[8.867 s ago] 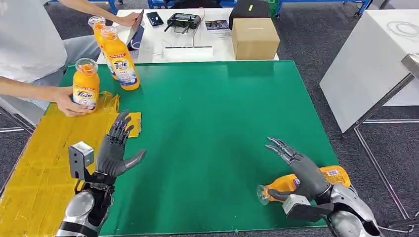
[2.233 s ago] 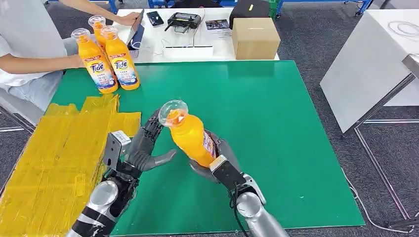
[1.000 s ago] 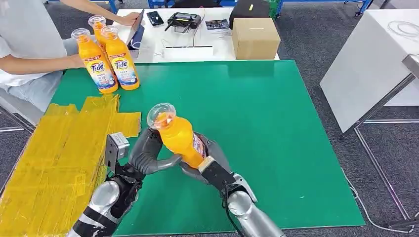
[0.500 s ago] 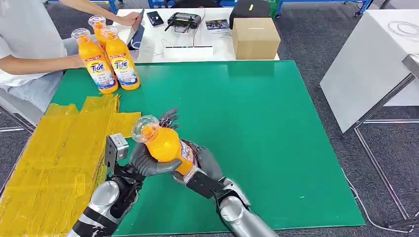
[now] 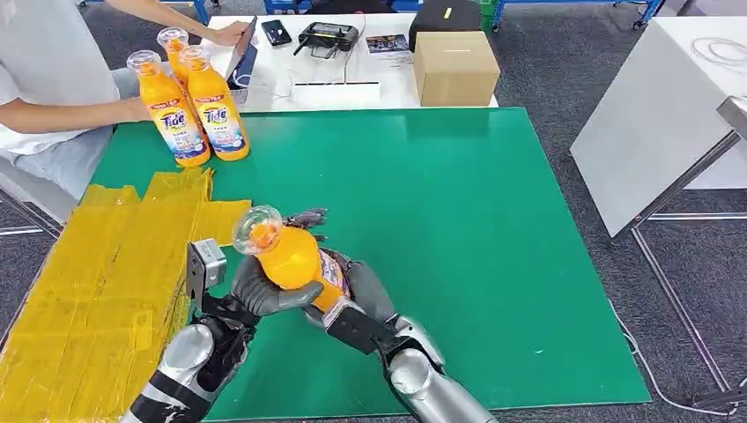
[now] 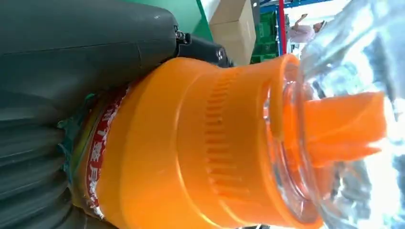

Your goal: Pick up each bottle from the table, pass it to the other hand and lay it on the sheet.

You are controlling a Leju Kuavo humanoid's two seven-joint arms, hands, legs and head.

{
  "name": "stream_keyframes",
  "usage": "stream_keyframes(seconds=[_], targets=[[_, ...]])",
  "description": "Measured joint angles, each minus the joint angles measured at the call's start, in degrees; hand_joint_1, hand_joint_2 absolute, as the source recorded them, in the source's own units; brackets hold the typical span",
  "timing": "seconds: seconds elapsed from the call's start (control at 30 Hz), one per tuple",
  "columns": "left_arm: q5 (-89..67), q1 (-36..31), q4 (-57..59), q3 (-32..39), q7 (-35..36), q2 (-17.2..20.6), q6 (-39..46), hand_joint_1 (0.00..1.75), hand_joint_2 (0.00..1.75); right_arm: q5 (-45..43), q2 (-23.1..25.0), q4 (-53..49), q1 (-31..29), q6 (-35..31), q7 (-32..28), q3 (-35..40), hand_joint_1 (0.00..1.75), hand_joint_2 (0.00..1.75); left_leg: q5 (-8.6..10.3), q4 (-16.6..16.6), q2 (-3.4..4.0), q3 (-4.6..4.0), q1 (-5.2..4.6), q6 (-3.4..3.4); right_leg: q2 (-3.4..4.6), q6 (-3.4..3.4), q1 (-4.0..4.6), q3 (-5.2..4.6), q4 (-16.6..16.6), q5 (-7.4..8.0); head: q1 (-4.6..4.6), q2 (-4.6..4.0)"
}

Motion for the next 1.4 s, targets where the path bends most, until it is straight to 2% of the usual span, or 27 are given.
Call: stream_keyframes(seconds=[0.33, 0.37, 0.4, 0.43, 0.6, 0.7, 0.83, 0.97, 1.1, 1.4], targets=[[0.2, 0.0, 0.0, 0.0, -0.4, -0.3, 0.4, 1.75, 1.75, -0.1, 0.0, 0.0, 0.0, -0.1, 0.0, 0.5, 1.75, 1.75, 0.00, 0.0, 0.00, 0.00, 0.00, 0.00, 0.00, 0.00, 0.00, 0.00, 0.0, 0.00, -0.02, 0.00], [0.3, 0.0, 0.0, 0.0, -0.4, -0.3, 0.6, 1.75, 1.75, -0.2, 0.0, 0.0, 0.0, -0.1, 0.0, 0.5, 1.61, 1.75, 0.00, 0.0, 0.00, 0.00, 0.00, 0.00, 0.00, 0.00, 0.00, 0.00, 0.0, 0.00, -0.02, 0.00], [0.4, 0.0, 0.0, 0.0, -0.5, -0.3, 0.9, 1.75, 1.75, -0.3, 0.0, 0.0, 0.0, -0.1, 0.0, 0.5, 0.09, 1.75, 0.00, 0.0, 0.00, 0.00, 0.00, 0.00, 0.00, 0.00, 0.00, 0.00, 0.0, 0.00, 0.00, 0.00], [0.7, 0.1, 0.0, 0.0, -0.6, -0.4, 1.4, 1.75, 1.75, -0.5, 0.0, 0.0, 0.0, -0.2, 0.0, 0.5, 0.00, 1.75, 0.00, 0.0, 0.00, 0.00, 0.00, 0.00, 0.00, 0.00, 0.00, 0.01, 0.0, 0.00, -0.02, 0.00], [-0.7, 0.2, -0.2, 0.3, -1.6, -0.7, 5.5, 1.75, 1.75, -1.5, 0.0, -0.5, 0.6, -2.1, -1.3, 0.5, 0.00, 1.75, 0.00, 0.0, 0.00, 0.00, 0.00, 0.00, 0.00, 0.00, 0.00, 0.00, 0.0, 0.00, -0.02, 0.00], [-4.0, 0.3, -1.2, 1.1, -2.8, -0.7, 10.5, 1.75, 1.75, -2.3, -0.5, -3.7, 1.9, -3.8, -2.2, 0.5, 0.00, 1.75, 0.00, 0.0, 0.00, -0.02, 0.00, 0.00, 0.00, 0.00, 0.00, 0.01, 0.0, 0.00, 0.02, 0.00], [-5.6, 0.3, -1.7, 2.9, -3.3, -0.1, 12.7, 1.75, 1.75, -2.7, -1.5, -7.0, 2.8, -4.0, -2.2, 0.4, 0.00, 1.75, 0.00, 0.0, 0.00, -0.01, 0.00, 0.00, 0.00, 0.00, 0.00, -0.02, 0.0, 0.00, 0.00, 0.00], [-12.5, 0.3, -2.3, 4.8, -4.4, 0.5, 20.5, 1.75, 1.75, -4.4, -2.3, -11.3, 4.3, -5.0, -3.2, -0.6, 0.00, 1.75, 0.00, 0.0, 0.03, -0.03, 0.00, 0.00, 0.03, 0.00, 0.00, -0.04, 0.0, 0.01, -0.02, 0.00], [-23.6, 0.3, -2.4, 8.6, -5.0, 2.2, 30.1, 1.75, 1.75, -7.0, -4.1, -19.6, 7.3, -5.6, -4.3, -3.0, 0.00, 1.75, 0.00, 0.0, 0.02, -0.04, 0.00, 0.00, 0.02, 0.00, 0.00, -0.05, 0.0, 0.00, 0.00, 0.00], [-27.4, 0.2, -2.5, 11.7, -5.1, 3.2, 33.0, 1.75, 1.75, -7.6, -5.9, -27.4, 9.7, -5.9, -4.9, -4.9, 0.00, 1.75, 0.00, 0.0, 0.02, -0.04, 0.00, 0.00, 0.03, 0.00, 0.00, -0.05, 0.0, 0.00, 0.00, 0.00]])
